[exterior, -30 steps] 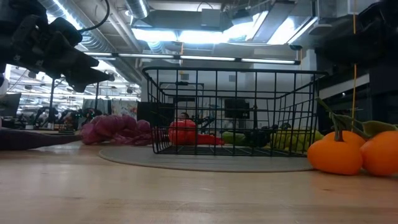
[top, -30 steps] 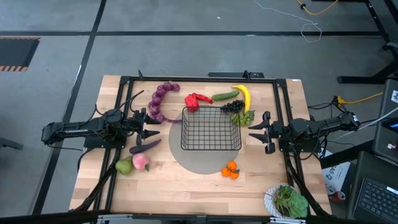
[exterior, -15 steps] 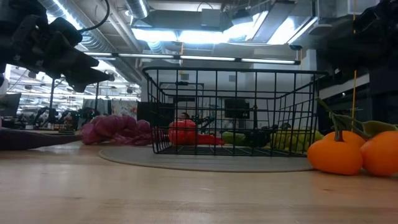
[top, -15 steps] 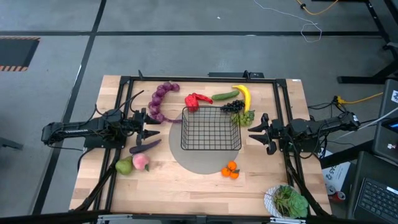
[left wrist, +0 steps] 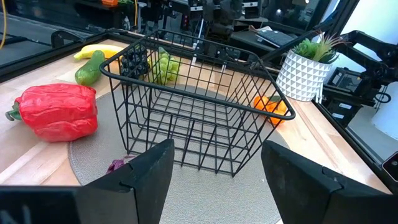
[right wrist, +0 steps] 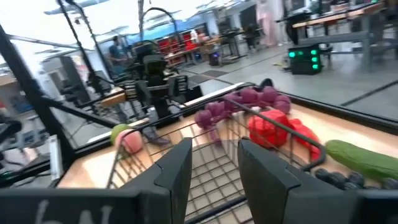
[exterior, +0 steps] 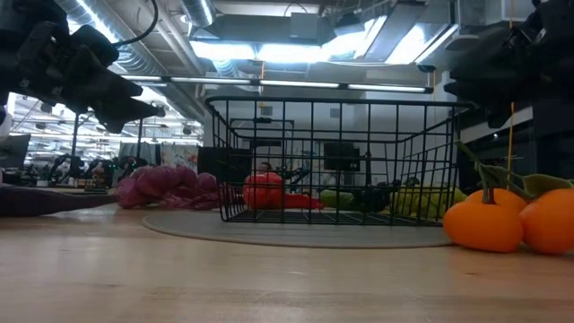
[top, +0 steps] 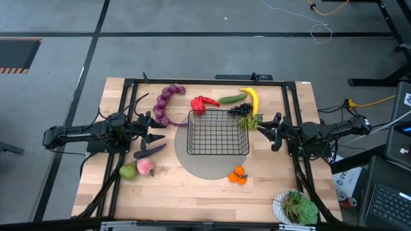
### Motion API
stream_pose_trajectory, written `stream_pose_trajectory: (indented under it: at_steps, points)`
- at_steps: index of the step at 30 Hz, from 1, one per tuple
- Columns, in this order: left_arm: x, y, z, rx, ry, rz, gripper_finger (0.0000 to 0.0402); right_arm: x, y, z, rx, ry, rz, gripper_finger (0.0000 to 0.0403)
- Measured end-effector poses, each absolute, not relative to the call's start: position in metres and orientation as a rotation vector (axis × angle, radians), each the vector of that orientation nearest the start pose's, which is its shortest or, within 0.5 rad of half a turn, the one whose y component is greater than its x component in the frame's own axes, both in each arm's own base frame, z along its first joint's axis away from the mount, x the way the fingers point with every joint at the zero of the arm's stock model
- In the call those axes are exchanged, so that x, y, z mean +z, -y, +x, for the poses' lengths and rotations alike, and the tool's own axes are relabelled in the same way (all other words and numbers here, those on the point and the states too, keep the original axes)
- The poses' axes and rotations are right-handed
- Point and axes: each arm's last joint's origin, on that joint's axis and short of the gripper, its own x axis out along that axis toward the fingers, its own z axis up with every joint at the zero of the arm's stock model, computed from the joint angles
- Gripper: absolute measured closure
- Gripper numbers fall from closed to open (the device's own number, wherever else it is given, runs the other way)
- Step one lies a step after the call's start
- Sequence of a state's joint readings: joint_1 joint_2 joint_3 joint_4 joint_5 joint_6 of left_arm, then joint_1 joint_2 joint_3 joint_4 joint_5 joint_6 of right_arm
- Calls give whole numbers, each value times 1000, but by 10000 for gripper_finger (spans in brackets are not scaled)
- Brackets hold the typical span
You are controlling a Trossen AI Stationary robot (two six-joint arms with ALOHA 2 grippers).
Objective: Build produce basket
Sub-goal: Put the tangerine into the wire basket
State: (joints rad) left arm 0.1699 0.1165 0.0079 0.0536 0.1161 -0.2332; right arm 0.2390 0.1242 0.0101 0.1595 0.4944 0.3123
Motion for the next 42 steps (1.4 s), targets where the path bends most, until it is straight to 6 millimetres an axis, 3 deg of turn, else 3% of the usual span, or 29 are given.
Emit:
stream_pose_trajectory:
  at_steps: [23, 34, 38, 42]
  points:
    - [164, -15, 103, 72, -28, -238, 164, 171, -11, 102, -249, 79, 349, 272]
    - [166, -14, 104, 67, 13, -675, 164, 171, -11, 102, -249, 77, 350, 272]
    - [173, -7, 105, -12, 54, -607, 164, 171, -11, 102, -249, 76, 350, 272]
    - [187, 6, 107, -175, 173, -378, 164, 171, -11, 102, -250, 76, 350, 272]
